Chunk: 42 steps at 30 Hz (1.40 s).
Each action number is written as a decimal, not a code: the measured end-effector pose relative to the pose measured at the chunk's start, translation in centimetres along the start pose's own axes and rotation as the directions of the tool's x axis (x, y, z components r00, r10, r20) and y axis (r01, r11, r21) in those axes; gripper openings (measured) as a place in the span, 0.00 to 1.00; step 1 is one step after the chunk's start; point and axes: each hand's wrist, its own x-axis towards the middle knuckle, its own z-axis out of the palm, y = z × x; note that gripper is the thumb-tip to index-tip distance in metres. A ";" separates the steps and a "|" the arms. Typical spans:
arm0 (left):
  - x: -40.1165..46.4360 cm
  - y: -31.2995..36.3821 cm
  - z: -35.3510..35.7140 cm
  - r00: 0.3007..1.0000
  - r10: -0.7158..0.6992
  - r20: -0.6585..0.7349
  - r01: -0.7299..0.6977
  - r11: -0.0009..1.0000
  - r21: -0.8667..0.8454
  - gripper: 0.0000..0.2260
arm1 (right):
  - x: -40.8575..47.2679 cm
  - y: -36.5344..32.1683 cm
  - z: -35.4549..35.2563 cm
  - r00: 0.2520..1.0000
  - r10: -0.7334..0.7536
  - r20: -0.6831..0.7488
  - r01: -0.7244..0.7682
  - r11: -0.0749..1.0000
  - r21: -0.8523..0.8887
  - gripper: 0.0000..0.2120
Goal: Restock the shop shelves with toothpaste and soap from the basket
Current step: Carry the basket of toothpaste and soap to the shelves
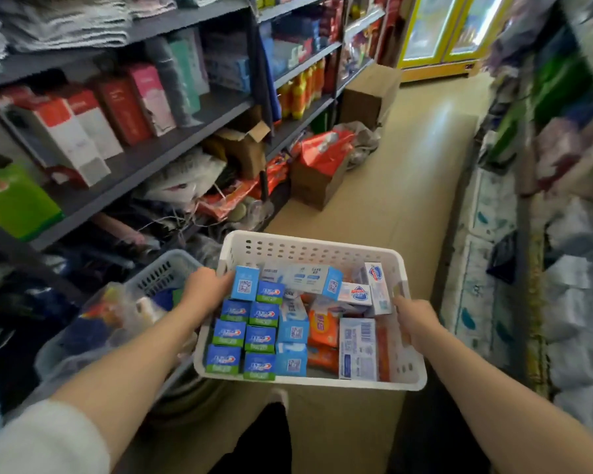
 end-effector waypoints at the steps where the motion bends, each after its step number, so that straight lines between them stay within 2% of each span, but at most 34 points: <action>1: 2.6 2.1 0.5 0.999 0.029 0.033 -0.029 0.999 0.016 0.21 | 1.8 -1.8 -0.5 1.000 0.016 -0.025 -0.015 1.000 0.016 0.11; 5: 12.4 11.3 2.1 0.987 0.112 0.113 -0.121 0.990 0.072 0.19 | 9.6 -8.9 -3.2 0.993 0.056 -0.107 -0.044 0.993 0.113 0.12; 10: 24.0 23.1 6.1 0.957 0.222 0.187 -0.259 0.945 0.200 0.20 | 20.4 -16.1 -7.1 0.984 0.122 -0.134 -0.089 0.970 0.227 0.12; 14: 31.9 32.9 10.6 0.974 0.179 0.142 -0.201 0.966 0.162 0.22 | 30.5 -23.1 -10.8 0.978 0.130 -0.160 -0.087 0.964 0.252 0.11; 18: 40.0 42.4 14.2 0.978 0.135 0.158 -0.158 0.978 0.140 0.19 | 40.6 -31.4 -14.9 0.980 0.115 -0.165 -0.064 0.956 0.287 0.11; 22: 47.6 50.9 16.1 0.975 0.132 0.180 -0.145 0.987 0.066 0.19 | 49.7 -39.5 -18.1 0.972 0.124 -0.202 -0.070 0.965 0.253 0.11; 27: 59.3 60.5 19.1 0.963 0.159 0.217 -0.154 0.987 -0.043 0.16 | 61.6 -48.5 -20.1 0.972 0.031 -0.233 -0.005 0.994 0.113 0.19; 30: 67.4 66.2 21.4 0.963 0.180 0.199 -0.165 0.982 -0.093 0.16 | 69.0 -53.8 -20.4 0.968 0.016 -0.249 0.002 0.997 0.074 0.18; 37: 84.5 80.9 24.0 0.963 0.201 0.182 -0.224 0.967 0.118 0.17 | 84.9 -67.5 -23.0 0.968 0.068 -0.243 -0.059 0.997 0.043 0.16; 42: 95.7 90.1 28.0 0.972 0.153 0.180 -0.182 0.970 0.159 0.22 | 98.3 -76.1 -26.0 0.976 0.027 -0.215 -0.035 0.999 -0.032 0.16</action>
